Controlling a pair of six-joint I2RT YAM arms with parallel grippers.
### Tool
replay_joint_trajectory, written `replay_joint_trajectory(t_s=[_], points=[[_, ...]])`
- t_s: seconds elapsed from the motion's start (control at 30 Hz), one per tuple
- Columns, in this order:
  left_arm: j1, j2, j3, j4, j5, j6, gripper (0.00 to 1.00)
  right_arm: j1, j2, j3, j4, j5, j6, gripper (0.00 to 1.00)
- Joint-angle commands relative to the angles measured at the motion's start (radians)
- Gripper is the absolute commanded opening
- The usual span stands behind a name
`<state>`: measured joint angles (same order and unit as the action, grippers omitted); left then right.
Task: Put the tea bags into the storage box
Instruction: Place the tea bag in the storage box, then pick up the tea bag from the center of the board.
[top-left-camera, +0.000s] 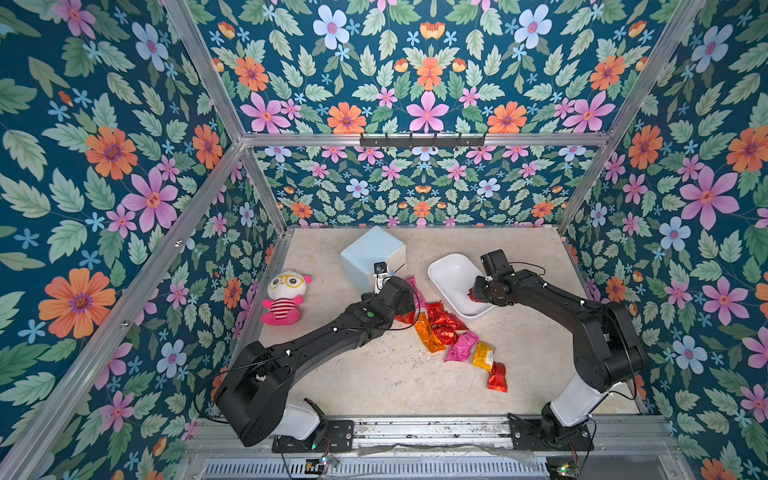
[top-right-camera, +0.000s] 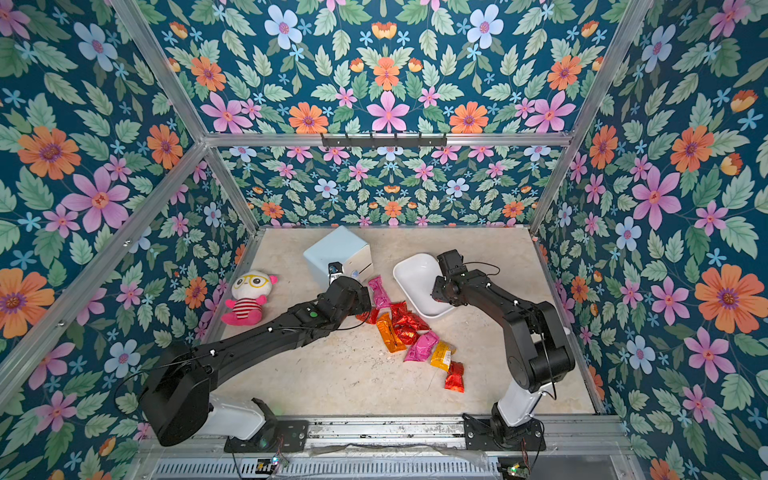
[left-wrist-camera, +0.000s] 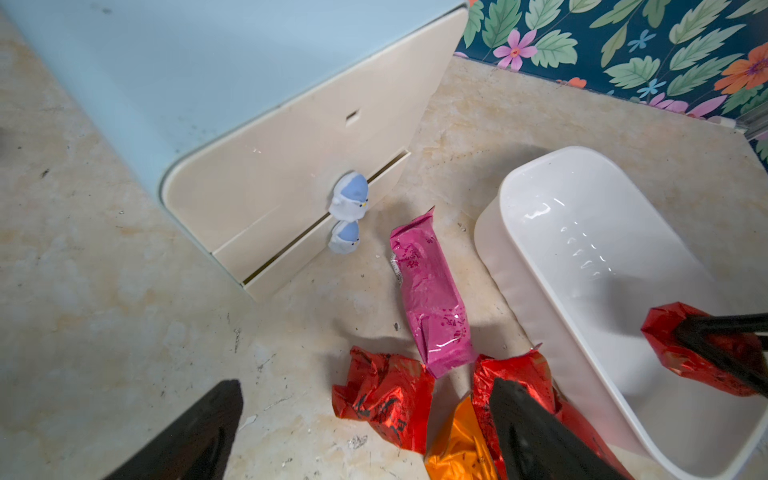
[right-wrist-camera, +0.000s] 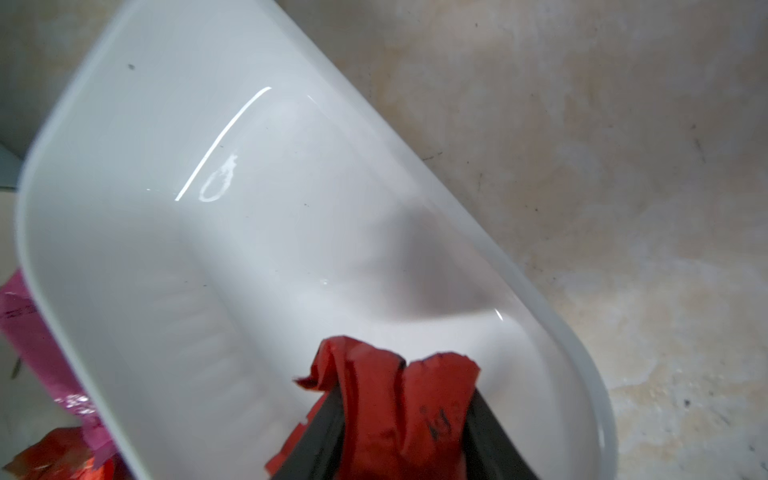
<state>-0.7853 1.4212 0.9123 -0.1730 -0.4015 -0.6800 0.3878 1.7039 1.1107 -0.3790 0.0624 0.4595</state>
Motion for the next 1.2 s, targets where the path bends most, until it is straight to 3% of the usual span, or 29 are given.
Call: replay_joint_trajectory(t_s=[0.0, 0.23, 0.6, 0.8, 1.0, 1.17], points=[[0.001, 0.004, 0.002, -0.007, -0.009, -0.008, 0.99, 0.002, -0.004, -0.005, 0.018, 0.042, 0.014, 0.46], [0.0, 0.047, 0.035, -0.005, 0.025, -0.002, 0.99, 0.001, -0.128, -0.019, -0.018, 0.04, 0.019, 0.64], [0.001, 0.049, 0.025, 0.026, 0.055, -0.025, 0.99, 0.042, -0.485, -0.24, -0.229, -0.069, 0.108, 0.65], [0.001, 0.062, 0.027, 0.04, 0.078, -0.033, 0.99, 0.142, -0.647, -0.37, -0.32, -0.096, 0.229, 0.63], [0.001, 0.069, 0.04, 0.038, 0.093, -0.023, 0.99, 0.218, -0.612, -0.498, -0.169, -0.186, 0.32, 0.63], [0.0, 0.043, 0.027, 0.032, 0.082, -0.03, 0.99, 0.22, -0.587, -0.522, -0.078, -0.136, 0.354, 0.63]])
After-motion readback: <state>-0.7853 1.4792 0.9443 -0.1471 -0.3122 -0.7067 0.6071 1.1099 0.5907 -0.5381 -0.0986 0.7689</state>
